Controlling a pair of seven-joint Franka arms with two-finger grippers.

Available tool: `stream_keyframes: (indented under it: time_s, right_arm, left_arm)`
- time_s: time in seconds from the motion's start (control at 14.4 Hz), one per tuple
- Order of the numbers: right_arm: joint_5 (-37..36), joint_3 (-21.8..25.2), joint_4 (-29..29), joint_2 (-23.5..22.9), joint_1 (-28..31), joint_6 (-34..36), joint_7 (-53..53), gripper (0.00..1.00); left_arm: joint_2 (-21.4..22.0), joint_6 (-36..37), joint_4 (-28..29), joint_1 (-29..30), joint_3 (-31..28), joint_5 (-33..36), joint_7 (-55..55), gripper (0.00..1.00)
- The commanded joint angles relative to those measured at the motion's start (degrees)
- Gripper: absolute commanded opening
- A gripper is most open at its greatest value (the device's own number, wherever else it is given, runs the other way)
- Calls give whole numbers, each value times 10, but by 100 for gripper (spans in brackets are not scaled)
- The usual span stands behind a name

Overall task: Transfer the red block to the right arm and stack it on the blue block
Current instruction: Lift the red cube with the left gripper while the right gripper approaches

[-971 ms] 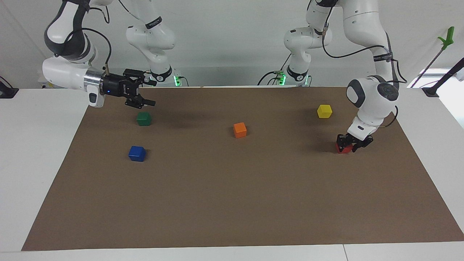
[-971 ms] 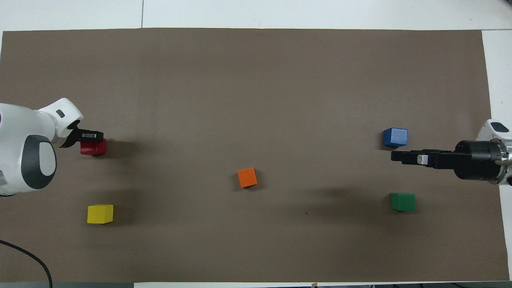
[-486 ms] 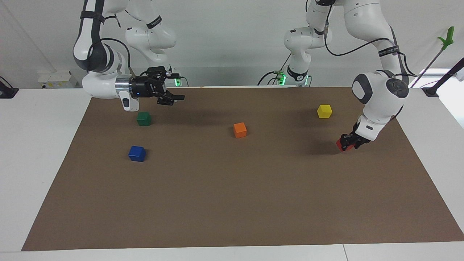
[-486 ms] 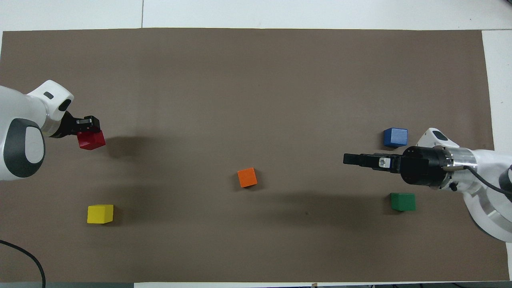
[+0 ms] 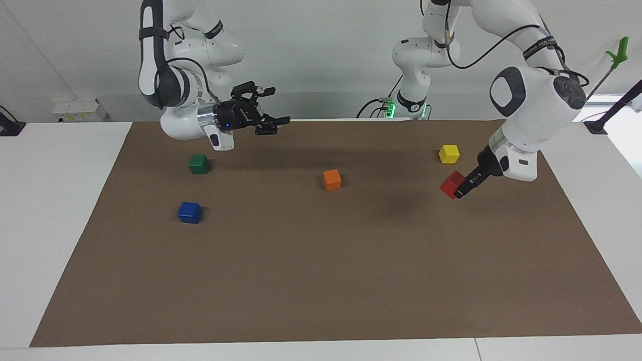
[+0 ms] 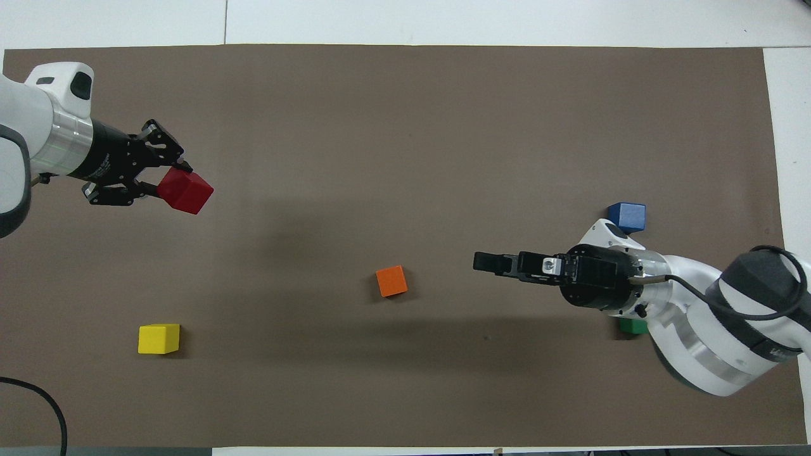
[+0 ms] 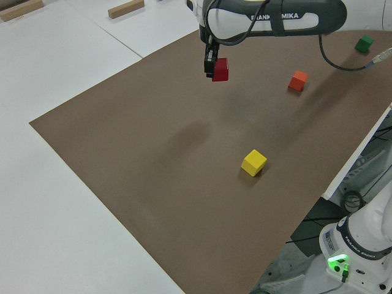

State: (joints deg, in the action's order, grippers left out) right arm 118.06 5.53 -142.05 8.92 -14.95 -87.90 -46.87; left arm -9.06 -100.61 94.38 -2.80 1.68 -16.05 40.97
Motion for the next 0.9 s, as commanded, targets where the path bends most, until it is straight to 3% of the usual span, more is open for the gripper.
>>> stream_keyframes:
  time_s: [0.0,0.14,0.35,0.56,0.69,0.83]
  right_arm:
    - [66,3,-22,-6,-39,13,-37,100]
    - [107,3,-23,-29,-65,36,-61,100]
    - [179,3,-18,-102,-110,116,-125,100]
    - [199,2,-17,-127,-126,134,-131,100]
    - [230,2,7,-175,-148,163,-167,100]
    - [249,1,25,-184,-161,146,-172,100]
  left_arm:
    - [-4,92,-63,-2,-1,-76,107,0]
    - [-1,103,-65,-1,17,-125,196,0]
    - [22,137,-65,-1,24,-188,269,0]
    - [40,177,-62,-1,24,-234,317,0]
    - [54,187,-58,-2,26,-256,347,0]
    - [60,187,-47,-3,33,-281,371,0]
